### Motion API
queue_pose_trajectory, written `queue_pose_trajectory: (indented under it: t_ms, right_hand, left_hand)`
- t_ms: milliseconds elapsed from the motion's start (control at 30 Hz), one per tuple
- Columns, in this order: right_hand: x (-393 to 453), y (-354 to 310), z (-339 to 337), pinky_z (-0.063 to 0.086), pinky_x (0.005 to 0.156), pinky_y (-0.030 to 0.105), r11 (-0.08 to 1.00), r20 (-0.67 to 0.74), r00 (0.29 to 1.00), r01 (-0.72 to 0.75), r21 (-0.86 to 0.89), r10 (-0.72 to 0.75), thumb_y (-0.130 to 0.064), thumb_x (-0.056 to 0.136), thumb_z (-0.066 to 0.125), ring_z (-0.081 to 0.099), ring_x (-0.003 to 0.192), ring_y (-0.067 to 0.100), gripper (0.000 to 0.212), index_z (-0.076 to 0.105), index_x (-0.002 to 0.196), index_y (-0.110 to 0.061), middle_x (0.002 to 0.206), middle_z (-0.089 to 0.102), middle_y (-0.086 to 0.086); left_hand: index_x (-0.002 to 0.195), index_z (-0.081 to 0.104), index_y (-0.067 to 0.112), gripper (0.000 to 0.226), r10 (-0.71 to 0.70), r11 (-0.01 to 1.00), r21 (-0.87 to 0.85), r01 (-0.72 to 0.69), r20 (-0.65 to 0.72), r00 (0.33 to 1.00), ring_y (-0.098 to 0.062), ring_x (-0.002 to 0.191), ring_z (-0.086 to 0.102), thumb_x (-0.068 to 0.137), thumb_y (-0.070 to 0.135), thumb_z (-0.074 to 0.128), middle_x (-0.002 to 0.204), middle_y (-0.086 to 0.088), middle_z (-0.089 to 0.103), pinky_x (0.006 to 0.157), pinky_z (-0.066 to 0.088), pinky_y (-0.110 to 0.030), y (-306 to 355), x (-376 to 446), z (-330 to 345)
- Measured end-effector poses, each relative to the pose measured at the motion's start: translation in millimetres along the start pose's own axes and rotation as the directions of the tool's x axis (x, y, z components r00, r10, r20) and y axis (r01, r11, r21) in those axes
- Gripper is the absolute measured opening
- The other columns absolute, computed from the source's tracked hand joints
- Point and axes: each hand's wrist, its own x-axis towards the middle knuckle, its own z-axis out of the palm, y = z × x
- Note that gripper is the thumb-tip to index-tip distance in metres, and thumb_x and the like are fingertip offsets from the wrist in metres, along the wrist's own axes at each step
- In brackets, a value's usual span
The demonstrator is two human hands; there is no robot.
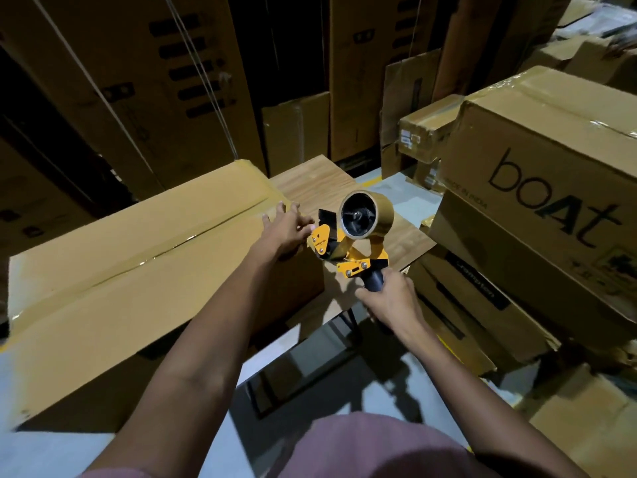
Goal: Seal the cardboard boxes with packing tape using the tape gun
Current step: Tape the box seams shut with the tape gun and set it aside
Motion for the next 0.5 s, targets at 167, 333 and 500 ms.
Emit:
queue_pose_trajectory:
  t_ms: [167,333,500]
  right_hand:
    - [4.2,12.6,-2.1,0.043,0.043,0.016,0.996,0.004,0.998,0.069,0.047,-0.070,-0.025,0.091,0.076,0.062,0.054,0.010,0.027,0.054,0.076,-0.019,0.074,0.067,0.006]
    - [7.4,25.0,-3.6,0.048,0.048,0.019,0.991,0.060,0.995,0.077,0.112,-0.084,-0.017,0.088,0.077,0.064,0.060,0.010,0.025,0.054,0.081,-0.020,0.076,0.065,0.003]
    - [13.8,31.9,-12.3,0.061,0.052,0.033,0.984,0.104,0.992,0.051,0.169,-0.070,-0.014,0.087,0.074,0.071,0.054,0.018,0.013,0.061,0.087,-0.012,0.069,0.072,0.011]
  left_hand:
    - [0.093,0.067,0.033,0.025,-0.072,0.996,-0.038,0.082,0.217,0.973,-0.042,0.153,0.001,0.098,0.013,0.053,0.167,-0.007,0.018,0.115,0.005,-0.075,23.4,8.2,-12.6]
    - [0.125,0.071,0.018,0.031,-0.089,0.995,-0.016,0.097,0.254,0.963,-0.044,0.151,-0.018,0.095,0.027,0.067,0.170,-0.009,0.002,0.121,0.001,-0.063,18.7,19.5,-14.2]
    - [0.127,0.070,0.015,0.031,-0.107,0.994,0.038,0.101,0.262,0.959,-0.042,0.153,-0.013,0.098,0.024,0.065,0.170,-0.006,0.004,0.121,0.002,-0.059,23.9,20.0,-18.8]
